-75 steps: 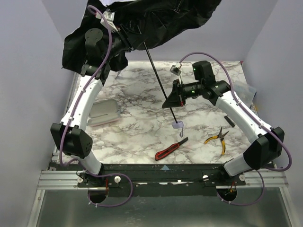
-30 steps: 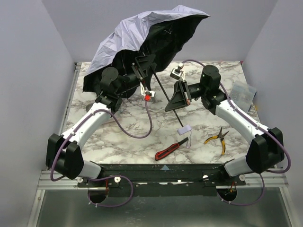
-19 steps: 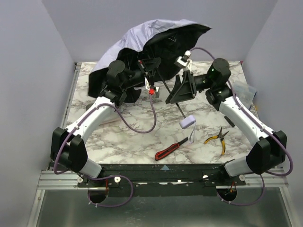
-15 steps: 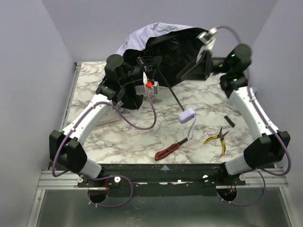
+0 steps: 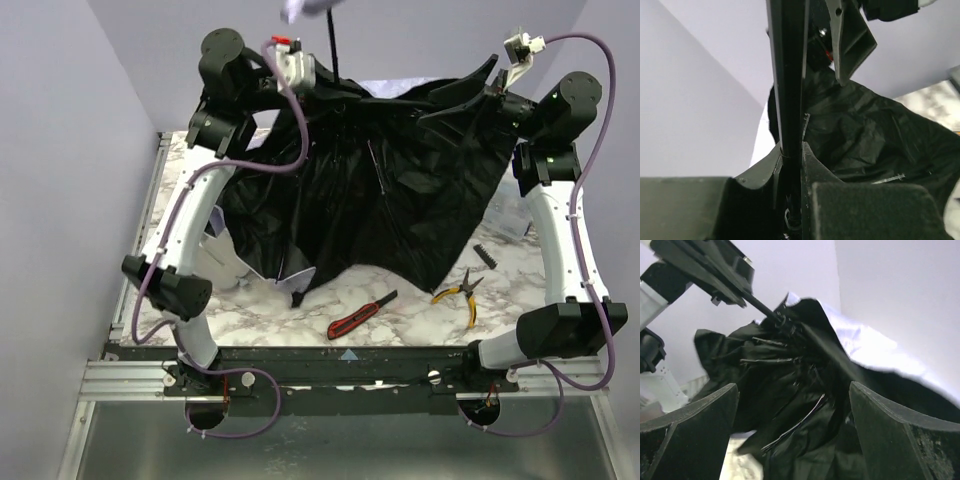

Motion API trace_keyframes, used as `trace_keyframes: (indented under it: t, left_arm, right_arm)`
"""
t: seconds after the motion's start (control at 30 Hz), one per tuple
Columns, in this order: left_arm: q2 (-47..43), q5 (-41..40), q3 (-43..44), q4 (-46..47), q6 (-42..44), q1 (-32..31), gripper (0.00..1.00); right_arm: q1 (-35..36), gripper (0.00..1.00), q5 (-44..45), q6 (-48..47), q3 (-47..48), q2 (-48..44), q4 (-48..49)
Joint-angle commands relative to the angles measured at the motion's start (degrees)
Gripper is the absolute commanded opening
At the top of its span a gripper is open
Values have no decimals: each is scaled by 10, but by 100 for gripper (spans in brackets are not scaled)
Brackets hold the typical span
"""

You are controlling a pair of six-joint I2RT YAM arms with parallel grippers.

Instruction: Open the umbrella

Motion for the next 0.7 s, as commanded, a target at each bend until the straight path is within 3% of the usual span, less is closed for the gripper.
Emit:
trace_keyframes:
  t: [0.0, 0.23, 0.5, 0.57, 0.67]
  left_arm:
    - [98, 49, 120, -150, -137, 3, 0]
    - [132, 44, 118, -177, -129, -10, 0]
    - [117, 72, 48, -173, -123, -43, 0]
    - [117, 85, 40, -169, -126, -50, 0]
    - [116, 98, 32, -163, -132, -57, 0]
  right_arm:
    - [15, 94, 24, -114, 38, -4, -55]
    - [66, 94, 36, -156, 75, 24, -88]
    - [110, 90, 36, -126, 117, 59, -52]
    - [121, 87, 30, -124, 119, 66, -51]
    - [134, 71, 19, -120, 119, 75, -48]
